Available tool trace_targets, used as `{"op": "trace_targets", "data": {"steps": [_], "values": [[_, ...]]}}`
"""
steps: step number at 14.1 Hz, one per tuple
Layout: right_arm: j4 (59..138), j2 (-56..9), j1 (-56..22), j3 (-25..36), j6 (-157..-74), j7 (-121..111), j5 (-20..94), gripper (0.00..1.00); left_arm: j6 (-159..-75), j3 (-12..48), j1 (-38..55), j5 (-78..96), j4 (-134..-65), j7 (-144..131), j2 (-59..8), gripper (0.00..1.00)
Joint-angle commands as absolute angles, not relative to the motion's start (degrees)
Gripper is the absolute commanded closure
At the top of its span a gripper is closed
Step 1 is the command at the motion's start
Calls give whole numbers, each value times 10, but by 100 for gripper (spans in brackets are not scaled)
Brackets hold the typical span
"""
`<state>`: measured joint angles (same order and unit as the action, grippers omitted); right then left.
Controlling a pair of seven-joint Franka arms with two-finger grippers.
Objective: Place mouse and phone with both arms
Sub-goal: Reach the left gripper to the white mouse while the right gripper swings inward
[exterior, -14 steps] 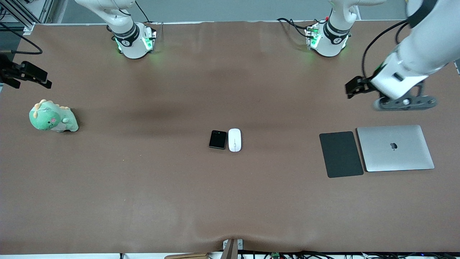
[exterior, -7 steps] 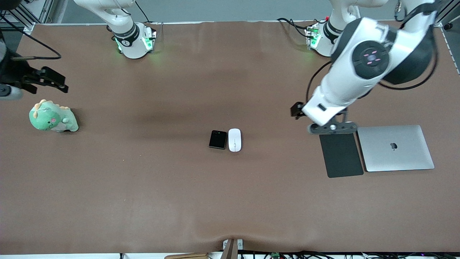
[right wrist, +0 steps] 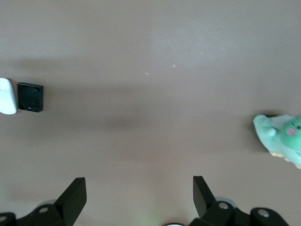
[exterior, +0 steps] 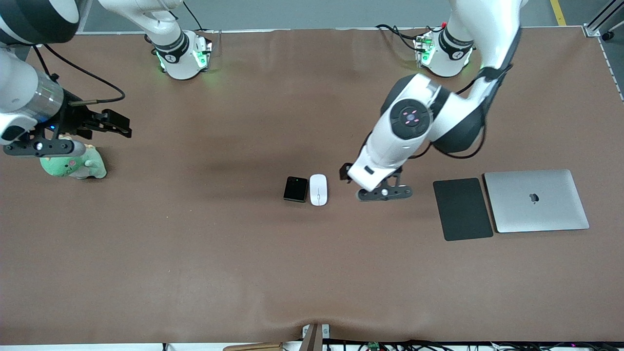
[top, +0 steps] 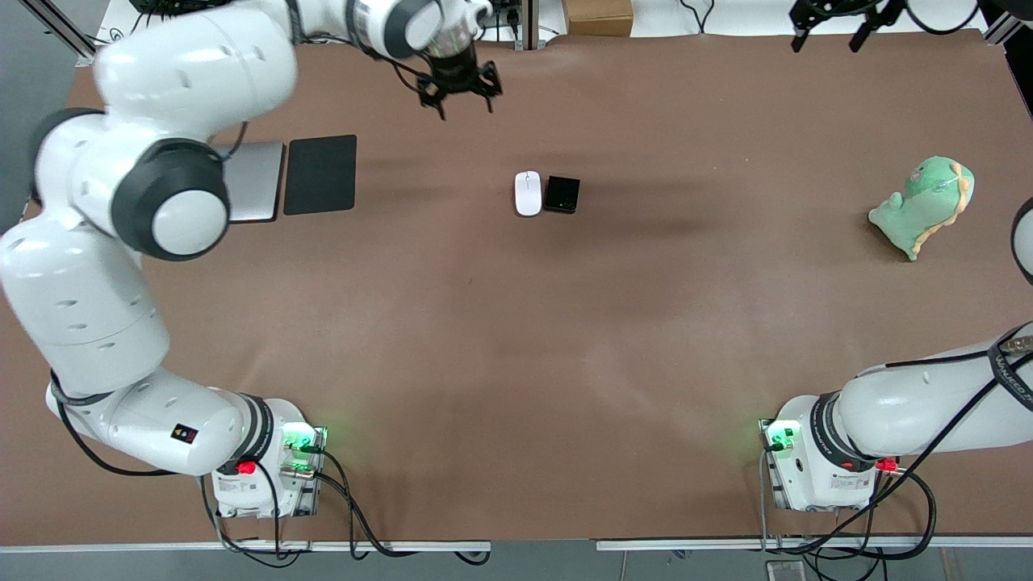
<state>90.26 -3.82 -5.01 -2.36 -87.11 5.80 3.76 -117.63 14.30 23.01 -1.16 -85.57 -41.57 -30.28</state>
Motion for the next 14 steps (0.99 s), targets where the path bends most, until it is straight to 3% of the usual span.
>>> {"op": "trace_targets", "data": {"steps": [1, 6, 9, 14], "values": [[863, -73, -76, -19, -866, 65, 47, 0, -1220, 135, 263, -29, -829, -473, -357, 0], [865, -96, -107, -19, -866, 62, 62, 0, -1244, 118, 313, -71, -764, -543, -449, 0], [864, -112, -126, -19, -868, 62, 65, 0, -1288, 70, 362, -69, -761, -563, -477, 2], [867, -153, -160, -19, -942, 64, 74, 0, -1305, 43, 390, -69, -750, -564, -509, 6]]}}
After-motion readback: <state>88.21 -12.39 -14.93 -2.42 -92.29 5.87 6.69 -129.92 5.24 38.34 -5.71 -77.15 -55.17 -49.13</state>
